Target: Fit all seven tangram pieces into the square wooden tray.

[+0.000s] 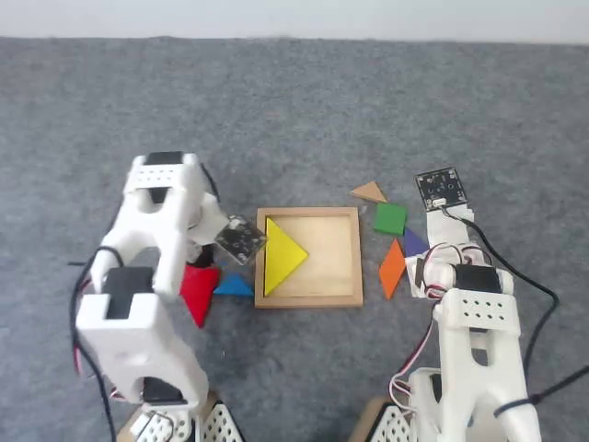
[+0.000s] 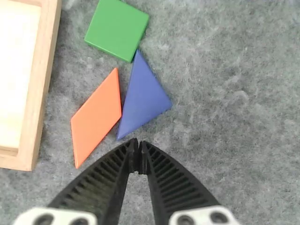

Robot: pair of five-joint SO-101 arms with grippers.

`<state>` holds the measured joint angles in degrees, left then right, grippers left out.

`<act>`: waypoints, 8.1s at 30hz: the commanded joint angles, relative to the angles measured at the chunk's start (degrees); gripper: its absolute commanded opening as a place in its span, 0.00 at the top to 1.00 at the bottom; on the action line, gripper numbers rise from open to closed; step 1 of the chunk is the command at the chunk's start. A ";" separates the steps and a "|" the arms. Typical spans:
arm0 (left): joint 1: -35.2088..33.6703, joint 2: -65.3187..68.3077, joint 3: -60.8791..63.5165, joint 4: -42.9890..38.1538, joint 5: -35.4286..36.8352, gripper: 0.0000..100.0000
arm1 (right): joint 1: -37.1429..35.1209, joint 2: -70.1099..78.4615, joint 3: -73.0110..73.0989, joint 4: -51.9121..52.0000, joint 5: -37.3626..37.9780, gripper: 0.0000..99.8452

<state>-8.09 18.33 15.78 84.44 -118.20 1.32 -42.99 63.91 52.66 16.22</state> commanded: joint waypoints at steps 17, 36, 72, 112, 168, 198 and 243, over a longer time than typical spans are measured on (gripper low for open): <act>2.64 -0.97 5.14 -0.35 1.41 0.99 | 0.75 -0.75 -0.53 -0.92 0.79 0.98; -14.86 -2.02 1.45 0.09 1.32 0.99 | 0.75 -0.75 -0.53 -0.92 0.79 0.98; -12.22 -48.00 52.79 -25.76 5.10 0.99 | -15.16 2.15 -16.53 12.26 -6.24 0.80; -12.22 -48.09 54.90 -29.54 5.19 0.99 | -7.69 31.43 -26.99 2.86 -42.73 0.75; -12.31 -48.00 55.25 -29.54 5.10 0.99 | -0.40 59.12 -42.46 12.88 7.03 0.75; -12.31 -48.00 55.25 -29.54 5.10 0.99 | -2.42 59.12 -46.68 14.64 14.33 0.83; -12.40 -48.00 55.25 -29.63 5.10 0.99 | -4.09 38.90 -91.16 50.07 -32.26 0.83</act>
<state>-20.48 -28.26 70.90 55.69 -113.54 -1.14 5.89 -26.02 100.48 -10.24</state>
